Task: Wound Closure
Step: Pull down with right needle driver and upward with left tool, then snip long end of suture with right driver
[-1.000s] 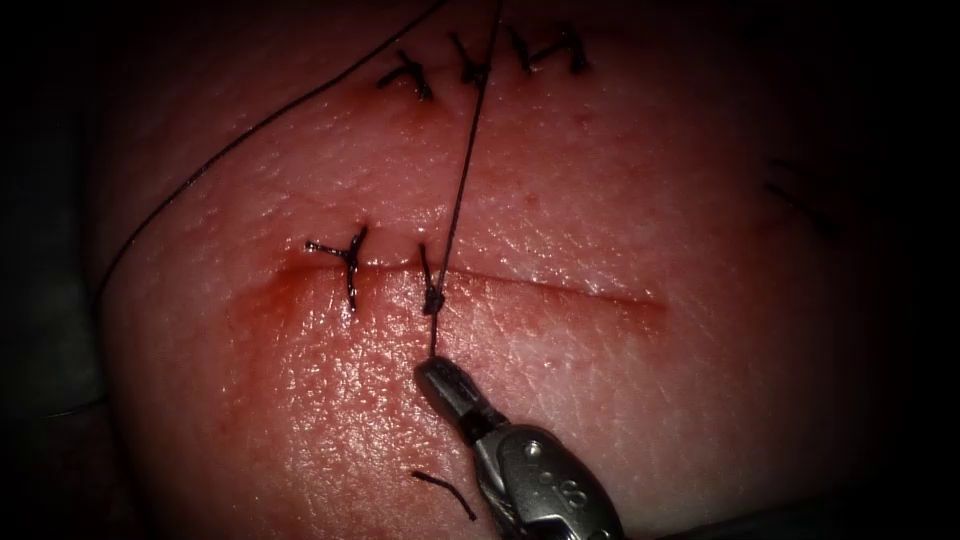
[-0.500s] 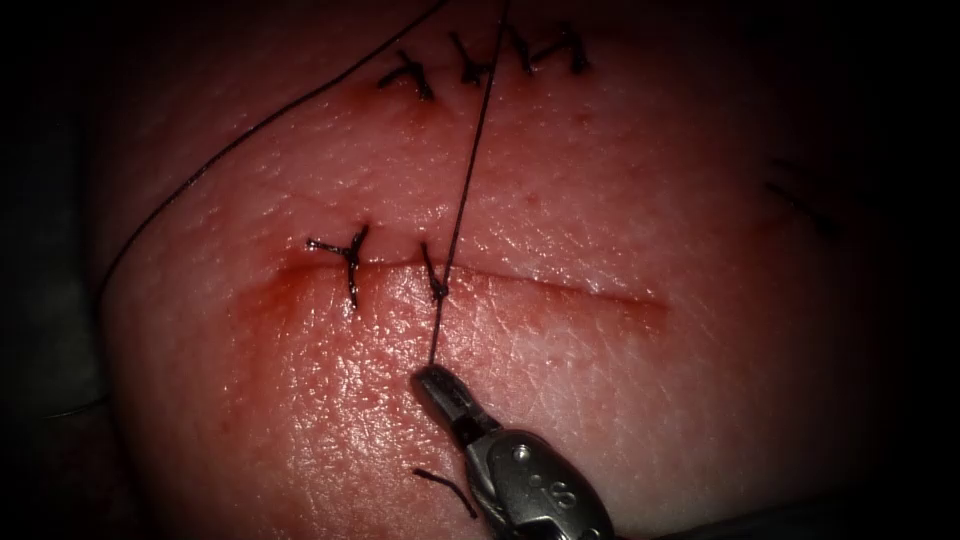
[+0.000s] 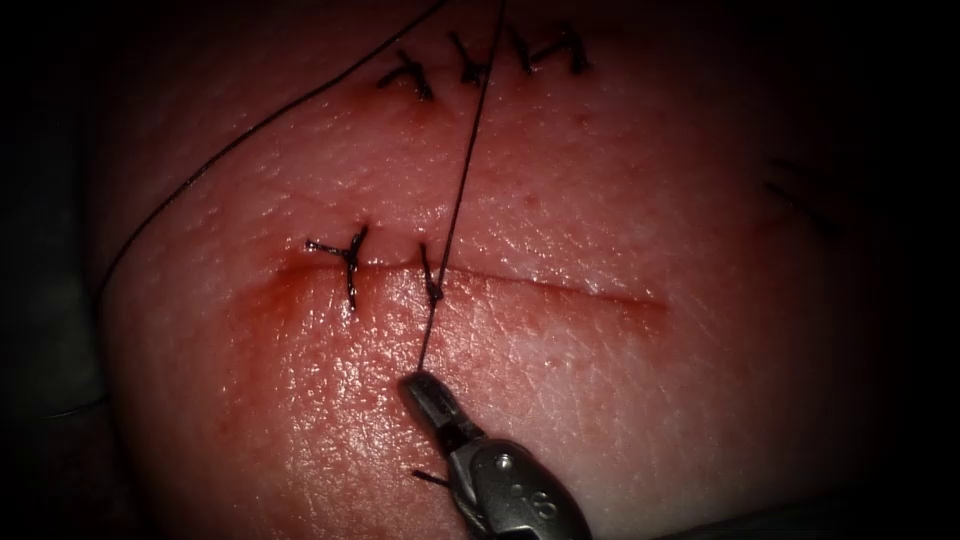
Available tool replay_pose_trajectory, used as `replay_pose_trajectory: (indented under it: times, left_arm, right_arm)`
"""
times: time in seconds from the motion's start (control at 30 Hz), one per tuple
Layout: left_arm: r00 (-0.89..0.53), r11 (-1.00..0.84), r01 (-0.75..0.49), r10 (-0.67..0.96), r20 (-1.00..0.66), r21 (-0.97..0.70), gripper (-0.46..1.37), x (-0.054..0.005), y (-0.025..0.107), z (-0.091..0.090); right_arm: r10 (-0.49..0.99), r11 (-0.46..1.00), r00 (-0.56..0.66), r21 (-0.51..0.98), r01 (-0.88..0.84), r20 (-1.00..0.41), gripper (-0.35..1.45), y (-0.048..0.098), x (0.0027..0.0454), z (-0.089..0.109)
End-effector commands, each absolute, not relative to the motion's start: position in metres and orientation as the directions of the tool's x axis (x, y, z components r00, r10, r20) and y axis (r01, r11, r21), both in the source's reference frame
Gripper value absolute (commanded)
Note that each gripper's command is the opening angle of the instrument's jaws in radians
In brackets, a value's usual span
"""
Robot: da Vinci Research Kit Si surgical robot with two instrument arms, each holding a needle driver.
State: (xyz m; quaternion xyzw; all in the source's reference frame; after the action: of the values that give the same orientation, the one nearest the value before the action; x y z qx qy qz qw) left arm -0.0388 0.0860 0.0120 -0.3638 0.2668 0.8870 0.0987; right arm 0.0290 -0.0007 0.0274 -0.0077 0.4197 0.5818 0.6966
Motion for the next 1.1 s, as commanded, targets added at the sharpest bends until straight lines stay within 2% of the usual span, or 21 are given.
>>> replay_pose_trajectory:
  times: [0.03,0.4,0.6,0.63,0.7,0.77,0.9,0.97,1.1]
  left_arm:
    - [-0.715,-0.842,-0.367,-0.017,-0.699,0.397,-0.35,-0.0387,0.086,0.0118]
    - [-0.709,-0.847,-0.368,-0.01,-0.705,0.383,-0.35,-0.0378,0.0858,0.011]
    - [-0.673,-0.86,-0.384,0.012,-0.739,0.336,-0.35,-0.0364,0.0857,0.0093]
    - [-0.662,-0.865,-0.385,0.015,-0.749,0.323,-0.35,-0.0361,0.0855,0.0088]
    - [-0.649,-0.871,-0.386,0.023,-0.76,0.304,-0.35,-0.0358,0.0852,0.0082]
    - [-0.63,-0.879,-0.386,0.029,-0.776,0.281,-0.35,-0.0353,0.0845,0.0073]
    - [-0.602,-0.89,-0.384,0.041,-0.797,0.244,-0.35,-0.0347,0.0833,0.0059]
    - [-0.594,-0.895,-0.38,0.041,-0.804,0.235,-0.35,-0.0345,0.0829,0.0053]
    - [-0.551,-0.902,-0.39,0.066,-0.832,0.186,-0.35,-0.0334,0.0823,0.0033]
  right_arm:
    - [0.807,0.325,-0.02,0.472,-0.82,-0.59,-0.35,-0.0009,0.029,0.0276]
    - [0.816,0.319,-0.015,0.472,-0.822,-0.578,-0.35,-0.0009,0.0291,0.0279]
    - [0.753,0.322,-0.089,0.483,-0.814,-0.652,-0.35,-0.0003,0.029,0.0278]
    - [0.74,0.32,-0.111,0.492,-0.81,-0.663,-0.02,-0.0001,0.0289,0.0277]
    - [0.726,0.325,-0.12,0.492,-0.808,-0.677,0.34,0.0001,0.0289,0.0276]
    - [0.718,0.325,-0.132,0.497,-0.805,-0.684,0.82,0.0005,0.0288,0.0275]
    - [0.714,0.334,-0.134,0.502,-0.798,-0.687,1.01,0.001,0.0286,0.0272]
    - [0.715,0.337,-0.133,0.505,-0.795,-0.686,1.04,0.0011,0.0285,0.0272]
    - [0.716,0.345,-0.126,0.505,-0.791,-0.686,0.99,0.0012,0.0278,0.027]
